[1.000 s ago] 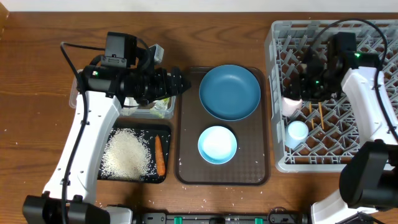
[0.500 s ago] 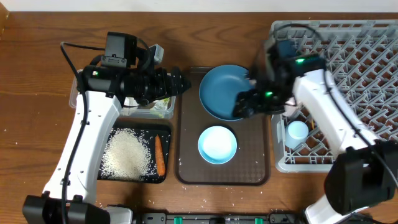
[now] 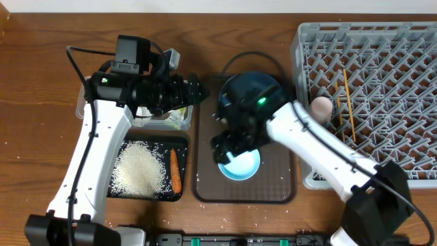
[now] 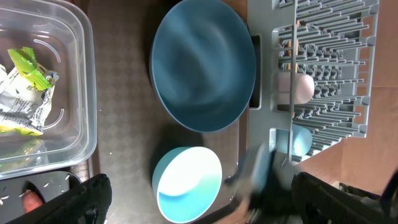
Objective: Sort waste into correct bins and load items into the dishwasher rack
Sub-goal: 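Move the right gripper to the light-blue bowl and grasp its rim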
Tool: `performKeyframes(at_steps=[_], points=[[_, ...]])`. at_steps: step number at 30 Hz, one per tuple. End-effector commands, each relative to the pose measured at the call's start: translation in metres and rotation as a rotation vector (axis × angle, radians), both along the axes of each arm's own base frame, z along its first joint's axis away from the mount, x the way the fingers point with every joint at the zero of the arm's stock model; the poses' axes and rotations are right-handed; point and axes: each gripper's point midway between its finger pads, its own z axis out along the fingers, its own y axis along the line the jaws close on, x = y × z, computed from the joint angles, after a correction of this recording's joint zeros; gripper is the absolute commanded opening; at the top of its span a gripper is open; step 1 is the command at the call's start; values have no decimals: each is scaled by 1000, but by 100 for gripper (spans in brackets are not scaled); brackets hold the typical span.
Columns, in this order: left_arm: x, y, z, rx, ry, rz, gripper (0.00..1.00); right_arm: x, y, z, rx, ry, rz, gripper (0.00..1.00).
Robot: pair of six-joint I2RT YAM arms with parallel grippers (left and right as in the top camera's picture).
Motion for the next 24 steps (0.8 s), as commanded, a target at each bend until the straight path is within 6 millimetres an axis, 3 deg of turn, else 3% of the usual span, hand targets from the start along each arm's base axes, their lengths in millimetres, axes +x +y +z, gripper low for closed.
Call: performKeyframes(at_steps=[1,5,12,18,21,24], points=[[2,2,1,12,-11,1,95,-8,14,0,-37,-64,33,98],[9,17,-4,74,-21,48,95,-20,24,-3,-83,-124,77,99],[27,79,-14,236,-36,228,95,-38,36,-5,-120,-153,85,95],[32,125,-17,307,-27,354,95,-36,39,-17,-179,-215,39,80],[32,134,-18,311,-24,377,95,-36,40,-30,-206,-217,30,73],[32,136,-18,311,-23,381,95,-35,38,-43,-232,-209,28,56]])
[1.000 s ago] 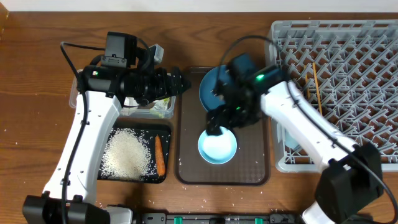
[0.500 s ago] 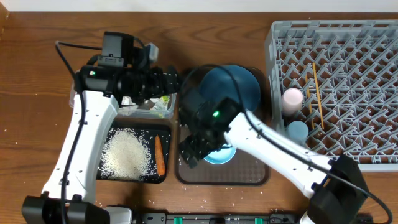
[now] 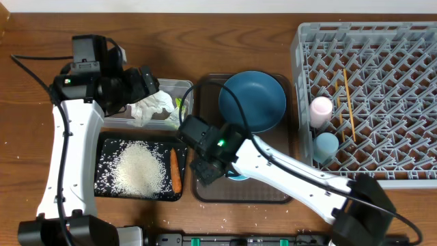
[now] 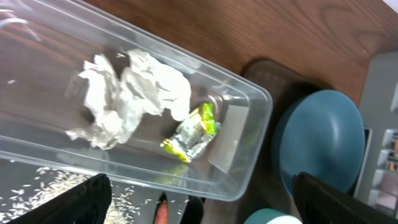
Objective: Sort waste into correct bins and load items into the dishwasher rack
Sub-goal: 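Move the right gripper to the light-blue bowl and grasp its rim, then lift the light-blue bowl and carry it into the rack's back corner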
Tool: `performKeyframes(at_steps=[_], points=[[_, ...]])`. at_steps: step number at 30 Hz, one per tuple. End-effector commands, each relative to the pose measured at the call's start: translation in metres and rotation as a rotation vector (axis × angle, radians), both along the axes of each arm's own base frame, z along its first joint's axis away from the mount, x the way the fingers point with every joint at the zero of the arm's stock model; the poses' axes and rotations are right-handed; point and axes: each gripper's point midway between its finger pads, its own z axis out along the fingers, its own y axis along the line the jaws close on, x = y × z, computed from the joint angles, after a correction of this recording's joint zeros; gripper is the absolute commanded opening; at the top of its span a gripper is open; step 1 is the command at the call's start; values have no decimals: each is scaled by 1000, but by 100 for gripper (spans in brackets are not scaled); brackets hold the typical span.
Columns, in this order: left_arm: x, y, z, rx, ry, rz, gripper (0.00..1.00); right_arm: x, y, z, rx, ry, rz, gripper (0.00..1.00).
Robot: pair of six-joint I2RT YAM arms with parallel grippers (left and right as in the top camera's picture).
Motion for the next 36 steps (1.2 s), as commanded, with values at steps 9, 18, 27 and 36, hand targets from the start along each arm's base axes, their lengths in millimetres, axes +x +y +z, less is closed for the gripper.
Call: performKeyframes(at_steps=[9,18,27,36], points=[[1,6,2,27,-5,11,95,3,-12,-62,-159,8,-52,35],[1,6,2,27,-6,11,95,-2,-20,-96,-245,58,-61,1],[1,6,2,27,-6,11,95,2,-32,-59,-236,16,-45,1],[1,6,2,27,-6,11,95,7,-26,-17,-126,-25,21,1]])
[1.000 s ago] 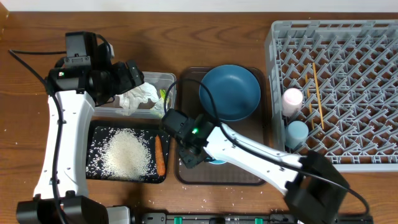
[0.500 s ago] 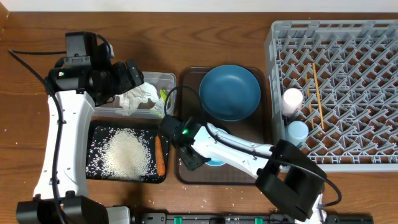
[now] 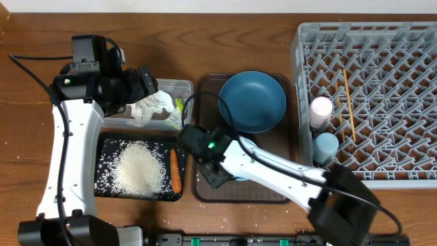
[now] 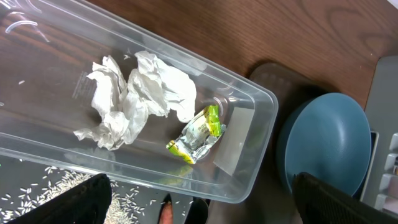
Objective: Sort waste into correct bins and load items into the dishwasher rack
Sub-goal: 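Lift the light-blue bowl and carry it into the rack's back corner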
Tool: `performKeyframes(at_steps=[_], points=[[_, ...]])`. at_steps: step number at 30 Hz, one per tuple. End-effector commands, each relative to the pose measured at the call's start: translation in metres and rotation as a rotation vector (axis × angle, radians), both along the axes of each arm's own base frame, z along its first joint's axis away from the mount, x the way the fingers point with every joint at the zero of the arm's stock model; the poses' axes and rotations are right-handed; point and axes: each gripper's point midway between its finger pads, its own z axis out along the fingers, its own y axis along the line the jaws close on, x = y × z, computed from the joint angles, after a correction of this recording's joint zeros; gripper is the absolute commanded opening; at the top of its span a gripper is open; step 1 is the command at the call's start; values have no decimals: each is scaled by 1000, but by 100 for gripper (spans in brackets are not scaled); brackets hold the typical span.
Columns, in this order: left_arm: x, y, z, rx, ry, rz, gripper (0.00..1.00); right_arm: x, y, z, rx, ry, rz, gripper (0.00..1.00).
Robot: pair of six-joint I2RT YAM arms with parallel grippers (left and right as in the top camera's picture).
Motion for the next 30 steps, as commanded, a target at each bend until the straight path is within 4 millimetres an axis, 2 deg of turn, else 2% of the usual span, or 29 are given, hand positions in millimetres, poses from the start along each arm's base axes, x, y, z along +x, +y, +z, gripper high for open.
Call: performKeyframes(at_steps=[1,6,10,13,16,20,23,27,30], points=[[1,3,3,12,-7,2,95,9,6,25,82,-8,29,1],[1,3,3,12,-7,2,95,34,10,70,250,-38,57,1],[1,3,3,12,-7,2,95,70,-4,125,437,-89,64,1],[1,3,3,12,-7,2,95,100,-25,169,600,-135,68,1],[1,3,3,12,-7,2,95,135,-66,199,716,-196,7,1],[1,3,3,12,-7,2,95,175,-123,220,855,-280,-61,1],[1,3,3,12,-7,2,95,197,-162,228,952,-336,-72,1],[1,3,3,12,-7,2,95,215,-197,235,1132,-376,-43,1],[1,3,3,12,-7,2,95,232,-220,232,1254,-389,-46,1]])
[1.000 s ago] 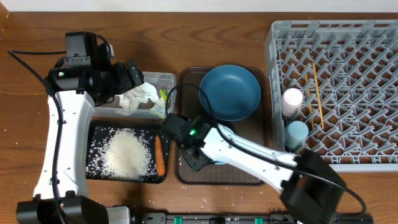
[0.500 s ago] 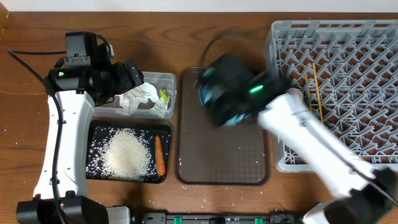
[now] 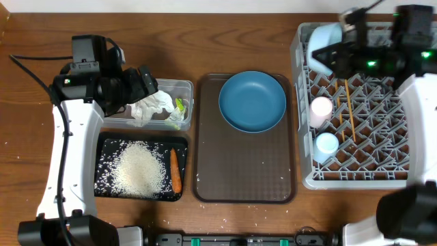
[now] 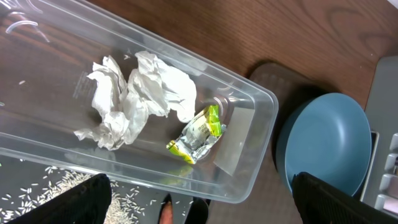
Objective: Sort waste into correct bins and load items into the dishwasher rack
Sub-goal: 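Lift the light-blue bowl and carry it into the rack's back corner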
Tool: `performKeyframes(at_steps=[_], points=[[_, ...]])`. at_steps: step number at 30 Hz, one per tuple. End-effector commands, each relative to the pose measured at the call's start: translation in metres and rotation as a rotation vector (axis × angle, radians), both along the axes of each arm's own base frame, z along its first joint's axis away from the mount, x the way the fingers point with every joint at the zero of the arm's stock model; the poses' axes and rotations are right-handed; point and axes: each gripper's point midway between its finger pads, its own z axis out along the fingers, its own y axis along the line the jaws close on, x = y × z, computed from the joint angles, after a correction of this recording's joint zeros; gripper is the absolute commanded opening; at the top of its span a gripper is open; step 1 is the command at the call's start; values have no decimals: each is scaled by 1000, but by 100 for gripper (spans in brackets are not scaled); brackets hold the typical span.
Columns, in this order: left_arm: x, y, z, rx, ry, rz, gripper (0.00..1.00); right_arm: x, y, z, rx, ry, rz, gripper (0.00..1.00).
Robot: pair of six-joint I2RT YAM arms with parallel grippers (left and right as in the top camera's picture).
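Note:
My right gripper (image 3: pixel 339 53) is shut on the small light-blue bowl (image 3: pixel 322 46), held tilted above the far left corner of the grey dishwasher rack (image 3: pixel 410 171). A large dark-blue bowl (image 3: pixel 252 101) (image 4: pixel 323 146) sits at the back of the brown tray (image 3: pixel 239 178). My left gripper (image 3: pixel 146 82) (image 4: pixel 202 198) hangs open over the clear waste bin (image 3: pixel 179 87) (image 4: pixel 37 68), which holds crumpled white tissue (image 4: pixel 134 96) and a green wrapper (image 4: pixel 196 132). Both black fingers (image 4: pixel 78 200) stand wide apart with nothing between them.
The rack holds a pink cup (image 3: pixel 320 108), a light-blue cup (image 3: pixel 326 143) and chopsticks (image 3: pixel 348 102). A black tray (image 3: pixel 102 186) in front of the clear bin carries rice (image 3: pixel 140 168) and a carrot (image 3: pixel 175 171). Wooden table all round.
My right gripper was down at the front left of the brown tray by the small bowl; now it holds that bowl above the rack's far left corner. The left arm has not moved.
At first my right arm was down over the small light-blue bowl on the brown tray and my left gripper hung near the tray's edge. Then the left gripper stood over the clear bin and stayed there, open. The right gripper remained at the bowl, and now holds it over the rack.

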Motion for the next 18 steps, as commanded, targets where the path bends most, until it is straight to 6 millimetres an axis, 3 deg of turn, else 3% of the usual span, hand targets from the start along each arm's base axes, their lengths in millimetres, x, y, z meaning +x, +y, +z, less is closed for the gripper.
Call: performKeyframes(at_steps=[1,9,18], points=[[1,3,3,11,-7,2,95,5,-7,10,229,-81,132,1],[1,3,3,11,-7,2,95,42,-32,-35,417,-134,208,1],[1,3,3,11,-7,2,95,66,-61,-95,414,-31,108,1]])
